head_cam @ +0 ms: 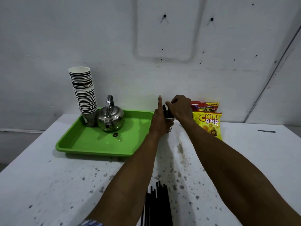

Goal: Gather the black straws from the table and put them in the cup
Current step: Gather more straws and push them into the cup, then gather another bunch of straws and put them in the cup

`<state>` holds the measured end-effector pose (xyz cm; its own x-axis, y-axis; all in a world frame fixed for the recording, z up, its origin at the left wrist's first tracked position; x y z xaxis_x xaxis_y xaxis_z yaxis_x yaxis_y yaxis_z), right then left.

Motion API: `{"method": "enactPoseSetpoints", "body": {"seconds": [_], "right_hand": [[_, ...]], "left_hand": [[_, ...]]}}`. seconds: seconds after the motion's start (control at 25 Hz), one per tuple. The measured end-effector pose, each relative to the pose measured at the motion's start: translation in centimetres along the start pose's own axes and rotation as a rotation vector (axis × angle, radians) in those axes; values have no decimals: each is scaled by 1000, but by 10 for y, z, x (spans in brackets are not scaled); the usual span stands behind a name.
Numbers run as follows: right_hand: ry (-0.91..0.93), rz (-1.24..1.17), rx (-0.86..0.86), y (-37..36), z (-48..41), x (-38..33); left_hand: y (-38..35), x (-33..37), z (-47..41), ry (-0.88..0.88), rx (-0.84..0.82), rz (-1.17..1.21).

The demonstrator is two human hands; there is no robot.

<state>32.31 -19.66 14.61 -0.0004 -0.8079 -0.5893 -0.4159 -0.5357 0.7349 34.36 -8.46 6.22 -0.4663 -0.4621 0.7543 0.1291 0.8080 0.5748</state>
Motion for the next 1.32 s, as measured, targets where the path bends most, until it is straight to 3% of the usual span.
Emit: {"method": "enactPoseSetpoints", "body": {"seconds": [0.28,0.48,0.6,1.04,1.2,1.32], "right_hand": [[-42,34,198,20,28,1],[-45,34,280,26,68,1],[-54,27,296,24,99,5],[-387,149,-220,-13,221,39],[-366,114,-360,-23,254,32],[-307,95,-437,-29,271,20]], "left_hand": [[12,11,24,87,-11,171],[2,-1,40,38,-63,-22],[10,28,83,42,-90,-85],[-4,53,199,1,-290,-360],[-9,49,238,-25,-330,-380],[-3,40,262,40,-259,-316]]}}
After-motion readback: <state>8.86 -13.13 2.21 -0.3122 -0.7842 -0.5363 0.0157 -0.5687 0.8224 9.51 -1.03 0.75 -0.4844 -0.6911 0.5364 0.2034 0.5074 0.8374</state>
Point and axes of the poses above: each hand's wrist, its own z-axis away from the middle knuckle, its own y-axis out of the back of the hand, x = y × z, the point moved 9 cm from there along -z, towards the middle knuckle, and after that the axes turned 12 degrees about -x, right-handed, at the moved point
